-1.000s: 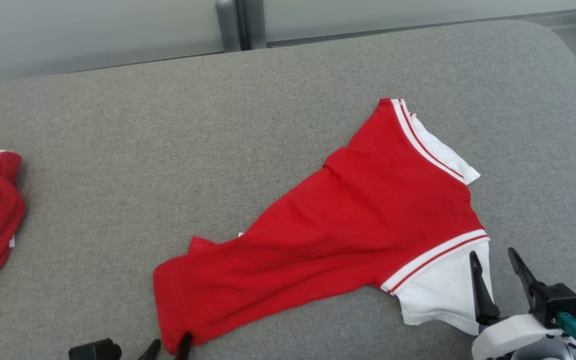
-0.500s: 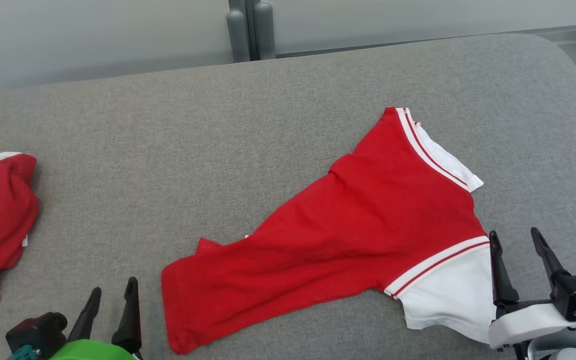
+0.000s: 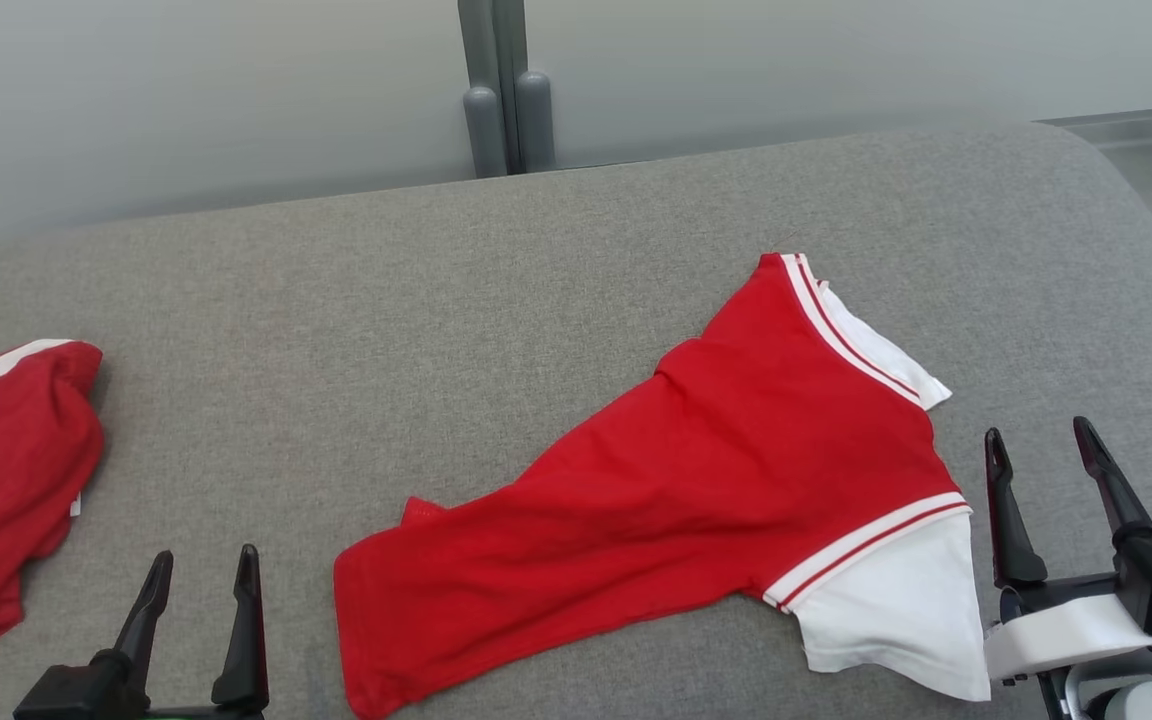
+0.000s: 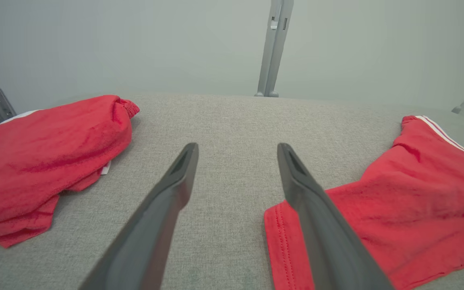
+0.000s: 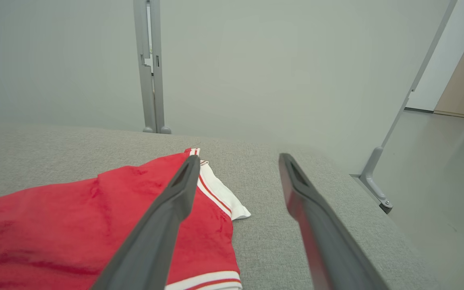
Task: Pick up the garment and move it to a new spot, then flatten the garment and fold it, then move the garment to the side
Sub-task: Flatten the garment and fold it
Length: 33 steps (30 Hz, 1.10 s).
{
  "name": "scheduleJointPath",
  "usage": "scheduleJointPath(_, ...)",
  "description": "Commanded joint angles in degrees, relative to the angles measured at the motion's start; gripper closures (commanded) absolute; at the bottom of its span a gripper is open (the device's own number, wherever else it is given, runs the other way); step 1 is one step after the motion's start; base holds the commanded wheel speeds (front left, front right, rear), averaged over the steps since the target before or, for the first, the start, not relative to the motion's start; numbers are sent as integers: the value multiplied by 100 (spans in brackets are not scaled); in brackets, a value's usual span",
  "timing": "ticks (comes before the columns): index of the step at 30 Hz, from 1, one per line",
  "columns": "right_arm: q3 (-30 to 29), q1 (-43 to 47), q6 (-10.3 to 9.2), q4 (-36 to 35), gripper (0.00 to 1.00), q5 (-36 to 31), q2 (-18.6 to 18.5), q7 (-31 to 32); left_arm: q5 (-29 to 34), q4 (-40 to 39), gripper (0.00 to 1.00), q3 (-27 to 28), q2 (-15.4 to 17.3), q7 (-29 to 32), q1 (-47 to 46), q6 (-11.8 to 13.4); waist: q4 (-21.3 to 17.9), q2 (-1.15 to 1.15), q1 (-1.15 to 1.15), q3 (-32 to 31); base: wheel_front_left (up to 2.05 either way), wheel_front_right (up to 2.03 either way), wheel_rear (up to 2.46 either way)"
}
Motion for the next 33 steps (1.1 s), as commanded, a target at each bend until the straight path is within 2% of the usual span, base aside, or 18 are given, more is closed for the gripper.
scheduleJointPath(1,32,90,-8,13,0,-49,-21,-16,227,58,0,109,-61,-18,89,-157,13,0,0,-65,0,0,0)
scheduleJointPath(6,177,174,-8,150,0,-3,-28,-16,820,375,0,542,-362,-19,179,-787,75,0,0,-173,0,0,0)
scheduleJointPath(7,177,174,-8,150,0,-3,-28,-16,820,375,0,542,-362,-19,179,-787,75,0,0,-173,0,0,0)
scheduleJointPath(10,240,202,-8,308,0,-41,-57,-17,1045,583,0,802,-567,-19,216,-1097,102,0,0,-210,0,0,0)
scheduleJointPath(15,286,244,-8,483,0,-8,-55,-16,1340,777,0,1202,-866,-19,317,-1437,161,0,0,-278,0,0,0)
scheduleJointPath(23,311,243,-8,621,0,-14,-25,-16,1668,893,0,1683,-1257,-19,333,-1760,300,0,0,-312,0,0,0)
scheduleJointPath(33,377,231,-8,649,0,-31,-36,-16,1844,1014,0,1861,-1549,-19,249,-1921,377,0,0,-333,0,0,0)
